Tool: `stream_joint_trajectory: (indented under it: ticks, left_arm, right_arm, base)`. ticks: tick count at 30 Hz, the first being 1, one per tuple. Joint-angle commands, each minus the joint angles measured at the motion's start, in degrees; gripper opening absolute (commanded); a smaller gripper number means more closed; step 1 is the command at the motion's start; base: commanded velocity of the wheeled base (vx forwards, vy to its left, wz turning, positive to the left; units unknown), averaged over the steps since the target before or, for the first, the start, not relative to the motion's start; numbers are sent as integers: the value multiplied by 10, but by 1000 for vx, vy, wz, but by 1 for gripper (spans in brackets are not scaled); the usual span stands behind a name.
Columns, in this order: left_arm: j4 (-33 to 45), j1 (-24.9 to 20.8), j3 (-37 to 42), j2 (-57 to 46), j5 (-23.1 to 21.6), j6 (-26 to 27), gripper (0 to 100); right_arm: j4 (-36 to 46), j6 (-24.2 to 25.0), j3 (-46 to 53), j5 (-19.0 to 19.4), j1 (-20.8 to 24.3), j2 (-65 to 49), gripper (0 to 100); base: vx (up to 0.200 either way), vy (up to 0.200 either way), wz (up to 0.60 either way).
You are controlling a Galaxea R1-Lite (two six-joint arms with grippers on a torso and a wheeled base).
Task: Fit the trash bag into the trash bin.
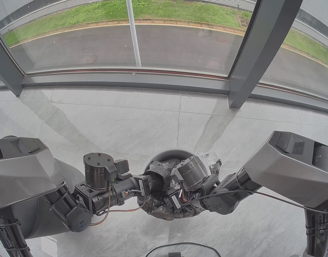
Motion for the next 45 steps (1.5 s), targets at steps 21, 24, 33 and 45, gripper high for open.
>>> stream_joint_trajectory:
  ticks: [21, 24, 33, 45]
  left_arm:
    - [-1, -1, -1, 9, 4, -2, 0]
    - [-1, -1, -1, 9, 4, -2, 0]
    - [-1, -3, 0, 9, 4, -2, 0]
    - [-95, 10, 35, 20, 5, -1, 0]
  right_arm:
    - [-5, -2, -35, -14, -12, 40, 0]
    - [-5, -1, -35, -14, -12, 35, 0]
    - [-2, 1, -25, -15, -12, 6, 0]
    - [-1, -2, 17, -56, -23, -91, 0]
  base:
    - [0, 0, 0]
    - [0, 0, 0]
    - [0, 0, 0]
    - [0, 0, 0]
